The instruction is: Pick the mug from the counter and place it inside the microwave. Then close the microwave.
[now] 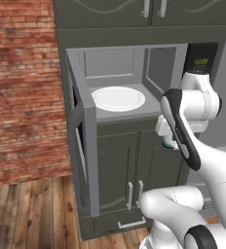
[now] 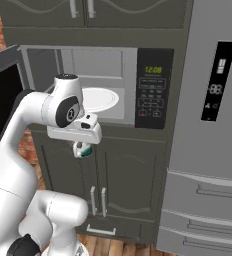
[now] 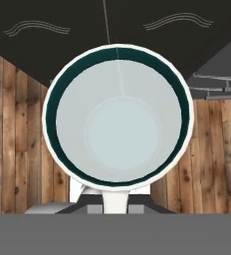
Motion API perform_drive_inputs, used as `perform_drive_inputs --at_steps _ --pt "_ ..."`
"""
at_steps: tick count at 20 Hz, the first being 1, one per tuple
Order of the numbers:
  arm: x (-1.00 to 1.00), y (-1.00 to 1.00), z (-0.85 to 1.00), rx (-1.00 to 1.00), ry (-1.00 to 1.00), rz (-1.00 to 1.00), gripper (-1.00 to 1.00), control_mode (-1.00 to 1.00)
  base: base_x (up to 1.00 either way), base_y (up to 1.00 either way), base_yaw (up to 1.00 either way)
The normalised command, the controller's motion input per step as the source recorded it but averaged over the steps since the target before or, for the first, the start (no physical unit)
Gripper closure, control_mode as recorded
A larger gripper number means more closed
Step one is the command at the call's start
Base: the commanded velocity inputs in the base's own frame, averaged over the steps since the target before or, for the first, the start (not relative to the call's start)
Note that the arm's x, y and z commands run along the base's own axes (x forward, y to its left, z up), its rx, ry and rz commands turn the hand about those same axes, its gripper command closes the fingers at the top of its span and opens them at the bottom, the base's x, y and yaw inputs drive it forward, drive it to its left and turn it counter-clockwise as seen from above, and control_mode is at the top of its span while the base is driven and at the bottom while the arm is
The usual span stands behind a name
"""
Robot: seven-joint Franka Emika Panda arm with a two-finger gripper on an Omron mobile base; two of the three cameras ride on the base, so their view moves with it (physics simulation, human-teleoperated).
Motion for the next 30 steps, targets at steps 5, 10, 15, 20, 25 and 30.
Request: perform_drive_inputs --at_steps 5,10,15,20,25,30 --pt "0.0 0.0 0.0 0.0 0.0 0.0 1.0 1.0 0.0 0.09 0.0" --pt "0.0 0.0 0.0 0.0 0.0 0.0 1.0 1.0 0.0 0.0 0.0" --pt "0.0 0.0 0.0 0.0 0.0 0.0 1.0 1.0 0.0 0.0 0.0" --pt "0.0 0.0 0.0 0.0 0.0 0.0 1.0 1.0 0.0 0.0 0.0" --pt "0.0 0.0 0.0 0.0 0.0 0.0 1.0 -1.0 0.0 0.0 0.0" --pt "0.0 0.01 0.0 0.0 -0.1 0.04 1.0 -1.0 0.0 0.0 0.0"
